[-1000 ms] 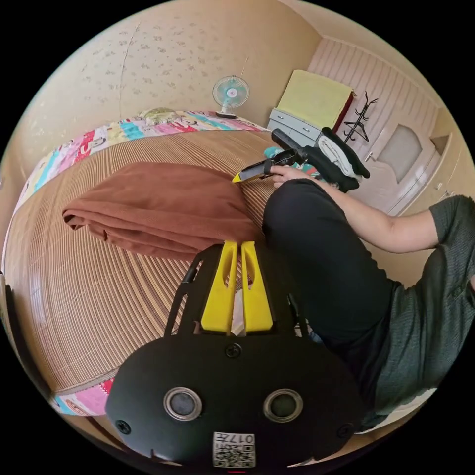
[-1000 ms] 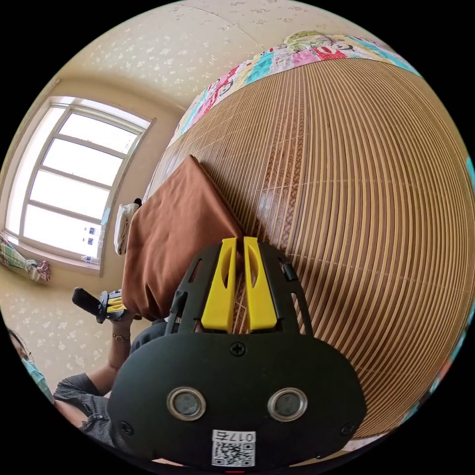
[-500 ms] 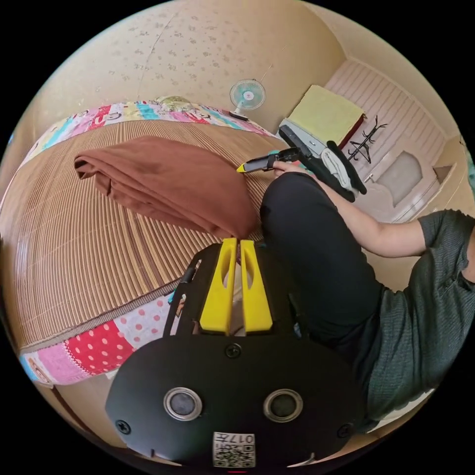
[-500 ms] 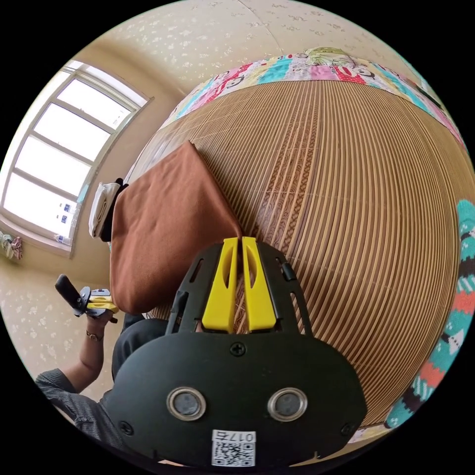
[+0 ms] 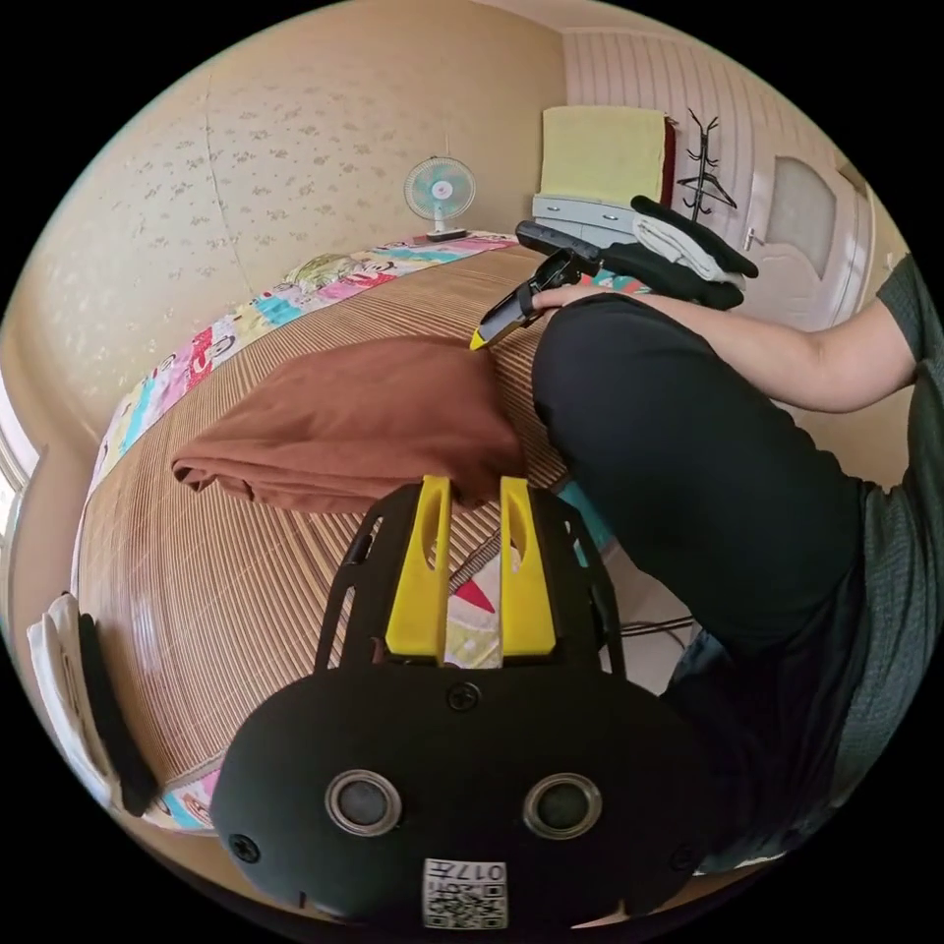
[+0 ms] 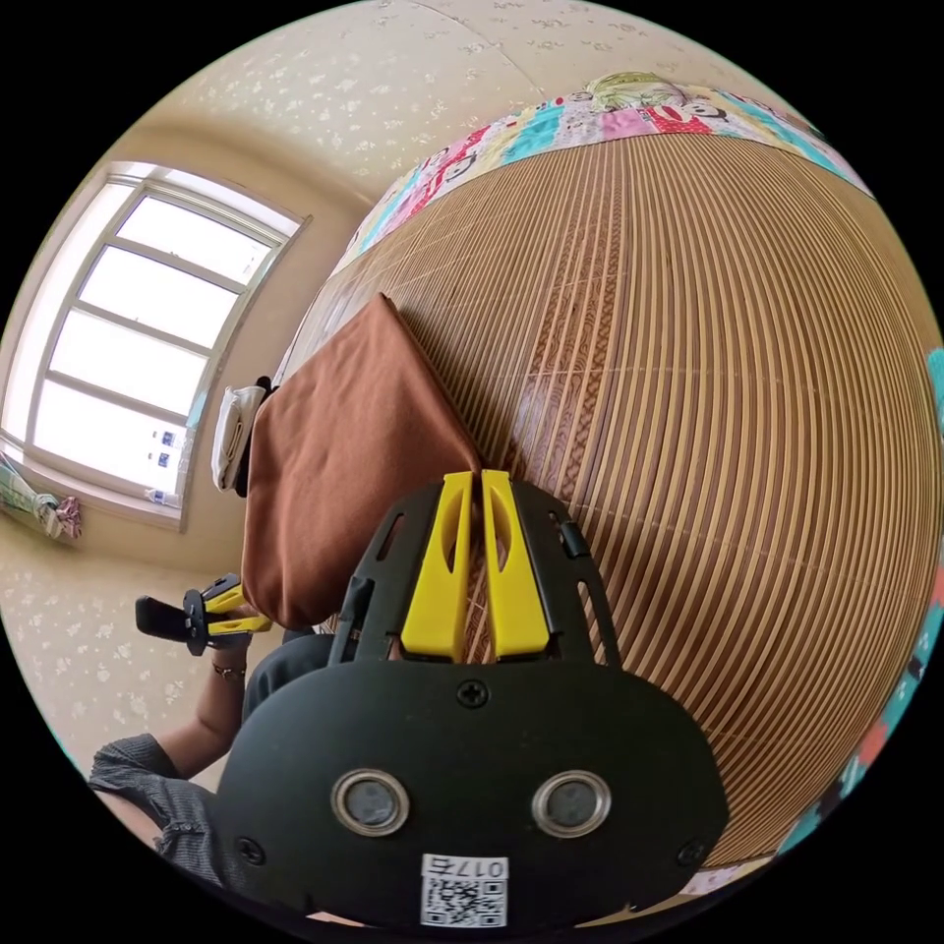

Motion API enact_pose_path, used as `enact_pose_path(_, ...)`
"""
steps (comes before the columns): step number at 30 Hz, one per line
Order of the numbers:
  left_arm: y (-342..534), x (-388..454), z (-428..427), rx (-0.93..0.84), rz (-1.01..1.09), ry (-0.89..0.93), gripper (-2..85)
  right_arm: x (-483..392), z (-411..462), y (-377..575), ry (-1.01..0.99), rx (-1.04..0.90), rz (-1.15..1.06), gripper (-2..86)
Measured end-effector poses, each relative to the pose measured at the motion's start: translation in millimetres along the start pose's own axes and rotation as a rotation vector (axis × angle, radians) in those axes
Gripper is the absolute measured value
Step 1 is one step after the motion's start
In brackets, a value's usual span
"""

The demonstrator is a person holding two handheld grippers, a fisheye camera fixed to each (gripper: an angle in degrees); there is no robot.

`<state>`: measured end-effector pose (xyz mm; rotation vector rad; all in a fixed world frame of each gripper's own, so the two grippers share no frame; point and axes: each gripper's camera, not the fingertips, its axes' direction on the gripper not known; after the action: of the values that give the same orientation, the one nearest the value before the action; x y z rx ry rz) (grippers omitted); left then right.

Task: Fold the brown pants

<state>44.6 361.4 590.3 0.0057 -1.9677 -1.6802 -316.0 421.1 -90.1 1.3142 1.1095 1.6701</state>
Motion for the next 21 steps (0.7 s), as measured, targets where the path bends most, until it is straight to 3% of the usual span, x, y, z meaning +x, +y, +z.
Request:
enact_pose_path(12, -25.5, -3.8, -5.7, -0.241, 0.387, -0.030, 8.0, 6.5, -2.1, -10.4, -0.042, -0.003, 0.019, 2.5)
enact_pose_path(17, -36.7, -23.1, 11.3, -0.273, 0.344, -0.010, 7.6, 9.3, -3.2, -15.0, -0.057, -0.003, 0.028, 2.6)
enact_pose_path(21, -42.6, -60.8, -2.4, -0.188, 0.135, 0.089, 6.1, 11.8, -5.8, -17.8, -0.062, 0.014, 0.039, 2.5)
